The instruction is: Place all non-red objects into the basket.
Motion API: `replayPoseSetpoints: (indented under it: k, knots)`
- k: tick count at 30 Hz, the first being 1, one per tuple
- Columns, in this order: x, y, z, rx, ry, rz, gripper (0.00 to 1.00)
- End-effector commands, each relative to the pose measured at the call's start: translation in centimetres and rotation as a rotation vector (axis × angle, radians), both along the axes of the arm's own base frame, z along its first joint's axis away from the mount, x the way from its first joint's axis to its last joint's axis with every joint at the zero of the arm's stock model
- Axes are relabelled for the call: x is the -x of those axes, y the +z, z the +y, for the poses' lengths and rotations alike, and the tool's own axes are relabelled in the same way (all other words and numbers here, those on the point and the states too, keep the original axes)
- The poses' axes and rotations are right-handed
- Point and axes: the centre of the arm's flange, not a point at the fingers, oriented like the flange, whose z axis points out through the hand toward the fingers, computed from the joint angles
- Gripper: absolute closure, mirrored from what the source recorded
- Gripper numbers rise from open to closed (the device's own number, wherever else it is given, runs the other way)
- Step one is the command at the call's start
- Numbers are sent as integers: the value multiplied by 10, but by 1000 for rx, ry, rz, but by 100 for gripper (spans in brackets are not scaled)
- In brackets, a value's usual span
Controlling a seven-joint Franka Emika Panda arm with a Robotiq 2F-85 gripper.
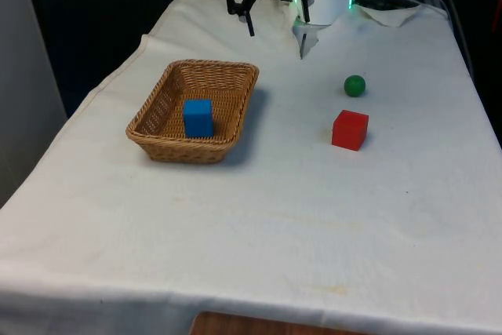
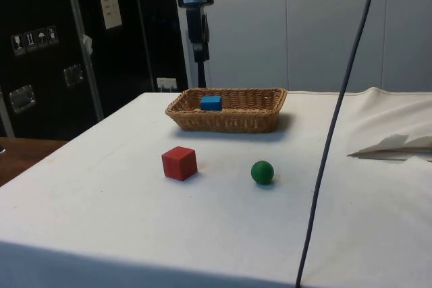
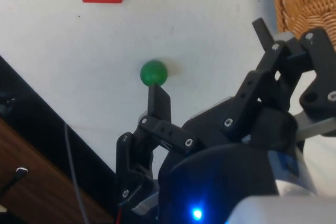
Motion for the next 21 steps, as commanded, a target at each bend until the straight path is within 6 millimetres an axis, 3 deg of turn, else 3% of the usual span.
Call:
replayPoseSetpoints:
  k: [1,7,21]
  knots:
    - [-1,0,2,3,-3,-3,0]
    - [-1,0,7,-2,6,1,0]
    - [-6,0,42,-4,3,-6,0]
